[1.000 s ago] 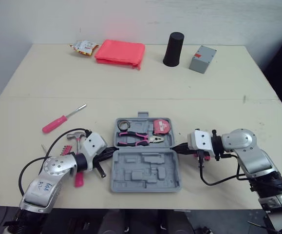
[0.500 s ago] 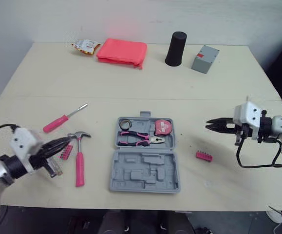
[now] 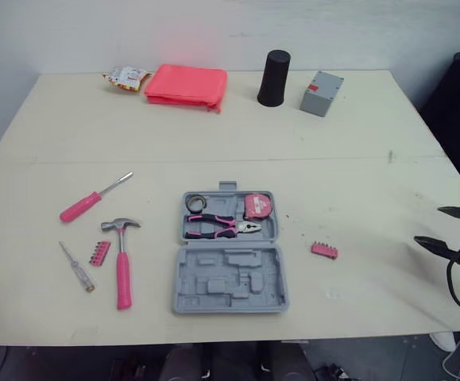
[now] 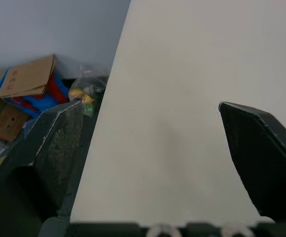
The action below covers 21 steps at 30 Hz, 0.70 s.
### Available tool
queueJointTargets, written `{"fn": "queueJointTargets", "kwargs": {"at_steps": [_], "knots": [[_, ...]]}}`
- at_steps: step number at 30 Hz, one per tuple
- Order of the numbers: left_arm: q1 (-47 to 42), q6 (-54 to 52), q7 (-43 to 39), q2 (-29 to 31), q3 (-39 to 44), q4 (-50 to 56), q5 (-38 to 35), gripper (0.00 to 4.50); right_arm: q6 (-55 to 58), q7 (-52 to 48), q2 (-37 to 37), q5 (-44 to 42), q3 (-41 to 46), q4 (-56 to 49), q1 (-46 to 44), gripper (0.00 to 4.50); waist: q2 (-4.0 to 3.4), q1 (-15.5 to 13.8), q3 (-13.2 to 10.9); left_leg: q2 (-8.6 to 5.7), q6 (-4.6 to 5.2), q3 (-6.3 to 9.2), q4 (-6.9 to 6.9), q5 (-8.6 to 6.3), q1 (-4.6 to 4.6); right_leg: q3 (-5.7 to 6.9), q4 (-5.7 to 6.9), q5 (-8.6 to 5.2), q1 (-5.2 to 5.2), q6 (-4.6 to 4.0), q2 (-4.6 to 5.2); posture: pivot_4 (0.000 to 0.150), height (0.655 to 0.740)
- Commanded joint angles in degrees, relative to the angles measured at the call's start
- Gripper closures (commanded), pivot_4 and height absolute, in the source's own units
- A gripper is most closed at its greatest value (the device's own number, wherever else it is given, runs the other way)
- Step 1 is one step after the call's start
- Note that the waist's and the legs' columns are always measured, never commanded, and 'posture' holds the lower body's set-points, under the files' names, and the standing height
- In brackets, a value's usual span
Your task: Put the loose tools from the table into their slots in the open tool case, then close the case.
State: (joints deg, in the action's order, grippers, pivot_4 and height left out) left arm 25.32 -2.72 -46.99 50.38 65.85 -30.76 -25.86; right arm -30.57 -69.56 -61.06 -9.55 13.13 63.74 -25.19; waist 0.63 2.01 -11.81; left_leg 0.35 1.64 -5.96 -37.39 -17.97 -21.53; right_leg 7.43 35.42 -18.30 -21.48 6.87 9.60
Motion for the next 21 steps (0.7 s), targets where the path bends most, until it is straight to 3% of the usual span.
{"fn": "queueJointTargets", "kwargs": {"at_steps": [1,10,15,21], "knots": [[0.17,1.69,-0.25,0.59,0.03,0.25,-0.67,0.05,-2.09,-1.28,-0.24,-1.74,1.95,-0.41,-0.87,0.00,0.00,0.16,0.00,0.01,-0.02,-0.02,0.05,0.01,0.01,-0.06,0.00,0.00,-0.03,-0.01,-0.01,0.150,0.7400],[1.05,-4.07,-1.09,-2.86,-4.48,15.48,-3.50,0.05,1.45,-12.57,7.88,-9.68,2.79,-10.22,-3.37,0.00,-0.01,1.05,-0.01,0.25,-0.25,-0.12,0.20,0.05,0.05,-0.37,0.00,-0.01,-0.06,-0.13,-0.17,0.150,0.7400],[3.96,-18.80,7.10,-9.47,-7.02,43.11,-10.85,0.05,13.59,-21.06,13.47,-18.03,-0.31,-26.00,-3.61,0.00,0.03,1.15,0.00,0.27,-0.17,-0.20,0.11,-0.01,0.09,-0.40,-0.01,0.00,0.01,-0.13,-0.17,0.150,0.7400],[6.72,-35.52,27.95,-20.54,-19.27,75.75,-14.74,0.05,15.27,-20.71,21.23,-21.79,-2.87,-40.63,-1.62,0.00,0.02,-0.13,0.00,0.28,-0.17,-0.19,0.11,-0.01,0.10,-0.48,-0.02,0.01,0.02,-0.14,-0.24,0.150,0.7400]]}}
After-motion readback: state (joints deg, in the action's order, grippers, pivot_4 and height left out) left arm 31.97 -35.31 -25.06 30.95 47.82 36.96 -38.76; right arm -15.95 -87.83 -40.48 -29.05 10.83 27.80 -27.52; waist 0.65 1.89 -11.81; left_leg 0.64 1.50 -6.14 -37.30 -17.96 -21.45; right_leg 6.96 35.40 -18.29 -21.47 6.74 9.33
